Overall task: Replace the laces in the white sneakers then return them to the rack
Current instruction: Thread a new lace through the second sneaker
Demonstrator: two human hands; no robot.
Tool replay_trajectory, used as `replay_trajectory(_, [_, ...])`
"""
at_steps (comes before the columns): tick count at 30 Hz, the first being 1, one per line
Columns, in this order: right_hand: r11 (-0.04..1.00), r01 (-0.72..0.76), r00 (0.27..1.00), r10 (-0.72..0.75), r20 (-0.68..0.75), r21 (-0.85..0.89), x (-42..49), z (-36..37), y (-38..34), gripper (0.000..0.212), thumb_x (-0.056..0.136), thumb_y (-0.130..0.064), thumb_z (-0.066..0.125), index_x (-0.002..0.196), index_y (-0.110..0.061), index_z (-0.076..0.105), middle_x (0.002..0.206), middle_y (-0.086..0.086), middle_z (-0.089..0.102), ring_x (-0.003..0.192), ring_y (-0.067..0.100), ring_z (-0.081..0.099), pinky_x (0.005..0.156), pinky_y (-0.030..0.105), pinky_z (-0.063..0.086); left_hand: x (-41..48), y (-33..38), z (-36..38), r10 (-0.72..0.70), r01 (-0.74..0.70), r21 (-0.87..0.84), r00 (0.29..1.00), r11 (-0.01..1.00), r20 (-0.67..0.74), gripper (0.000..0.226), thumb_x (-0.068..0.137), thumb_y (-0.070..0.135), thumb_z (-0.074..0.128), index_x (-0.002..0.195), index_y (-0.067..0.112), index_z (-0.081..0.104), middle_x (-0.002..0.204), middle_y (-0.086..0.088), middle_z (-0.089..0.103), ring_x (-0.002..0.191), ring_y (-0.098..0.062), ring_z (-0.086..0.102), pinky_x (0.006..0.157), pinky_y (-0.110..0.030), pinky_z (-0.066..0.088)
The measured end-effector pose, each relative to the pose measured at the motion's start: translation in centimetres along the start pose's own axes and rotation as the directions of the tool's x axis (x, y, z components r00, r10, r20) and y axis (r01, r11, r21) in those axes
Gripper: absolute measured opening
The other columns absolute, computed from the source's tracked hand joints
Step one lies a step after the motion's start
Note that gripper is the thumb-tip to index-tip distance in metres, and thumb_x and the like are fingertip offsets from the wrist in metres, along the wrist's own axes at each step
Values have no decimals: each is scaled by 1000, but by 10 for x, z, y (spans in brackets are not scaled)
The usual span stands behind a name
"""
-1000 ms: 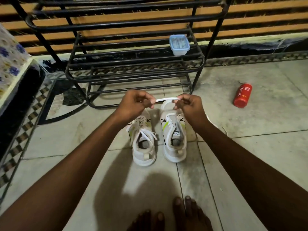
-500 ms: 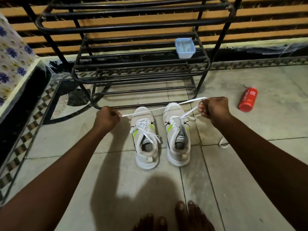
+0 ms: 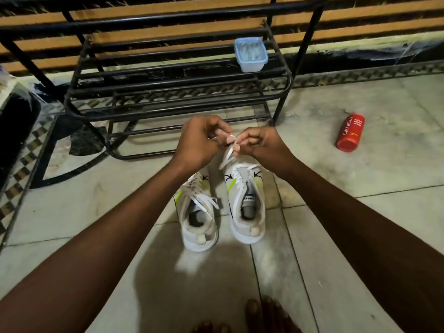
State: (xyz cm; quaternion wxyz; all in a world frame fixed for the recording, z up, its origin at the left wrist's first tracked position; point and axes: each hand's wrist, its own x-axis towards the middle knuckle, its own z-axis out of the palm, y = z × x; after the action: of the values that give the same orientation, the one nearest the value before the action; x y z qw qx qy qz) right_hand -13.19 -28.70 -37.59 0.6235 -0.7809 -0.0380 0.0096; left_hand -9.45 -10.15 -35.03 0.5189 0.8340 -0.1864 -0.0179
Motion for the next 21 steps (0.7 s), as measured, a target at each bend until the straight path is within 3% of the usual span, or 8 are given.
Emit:
replay_trajectory(2, [999, -2, 999, 4, -32, 48, -1, -8, 6, 17, 89, 2, 70, 95, 16, 64, 78, 25, 70, 64, 20, 66, 72, 35, 55, 1, -8, -1, -27, 27, 2, 999, 1000, -20, 10, 85, 1, 81, 91, 7, 77, 75, 2, 69, 68, 0, 64, 66, -22, 56])
replay_trajectory(5, [999, -35, 997, 37, -62, 24, -3, -19, 14, 13, 85, 6, 72, 96, 12, 65, 81, 26, 68, 76, 29, 64, 83, 56, 54, 0, -19, -3, -89, 88, -58, 996, 994, -17, 7, 86, 2, 80, 92, 2, 77, 79, -1, 72, 76, -13, 66, 74, -33, 57])
replay_trajectory(8, [998, -58, 997, 59, 44, -30, -3, -13, 14, 43, 80, 5, 79, 119, 1, 61, 107, 21, 71, 99, 27, 70, 92, 47, 56, -5, -21, -3, -58, 63, -113, 997, 992, 48, 10, 83, -1, 81, 92, 3, 78, 83, -1, 75, 78, -12, 69, 75, -26, 55])
replay_trajectory(10, [995, -94, 989, 91, 119, 24, -3, -4, 13, 53, 78, 5, 80, 126, -2, 58, 111, 20, 72, 105, 31, 71, 89, 44, 58, -7, -18, -1, -42, 52, -143, 996, 988, 74, 12, 82, -1, 82, 93, 3, 77, 84, -4, 77, 79, -14, 71, 75, -26, 57])
replay_trajectory(13, [979, -133, 990, 124, 70, 153, -2, 6, 10, 36, 80, 6, 78, 111, 10, 61, 97, 36, 69, 86, 36, 71, 85, 46, 58, -6, -13, 0, -33, 38, -135, 998, 990, 44, 12, 83, 1, 82, 94, 1, 77, 87, -10, 77, 83, -23, 73, 81, -39, 60])
replay_trajectory(15, [978, -112, 994, 110, 22, 177, -1, 5, 9, 23, 84, 5, 74, 101, 15, 62, 87, 37, 68, 77, 35, 68, 80, 45, 57, -5, -14, -2, -55, 56, -105, 998, 993, 13, 8, 84, 3, 82, 91, 4, 77, 86, -10, 77, 84, -26, 74, 84, -46, 60])
replay_trajectory(18, [995, -35, 996, 42, -74, 88, -1, -7, 9, 12, 88, 4, 70, 94, 14, 66, 77, 34, 68, 67, 32, 64, 70, 41, 54, -5, -19, -6, -83, 83, -31, 997, 996, -2, 3, 87, 3, 79, 87, 6, 78, 84, -9, 76, 83, -30, 72, 84, -53, 59])
replay_trajectory(21, [994, 12, 988, -29, -151, -109, 1, -21, 8, 6, 90, -2, 70, 87, 4, 72, 72, 23, 69, 61, 24, 63, 65, 35, 52, -4, -22, -4, -84, 84, 51, 996, 995, -3, 11, 90, 1, 74, 84, 10, 78, 80, -1, 75, 79, -22, 71, 83, -46, 60])
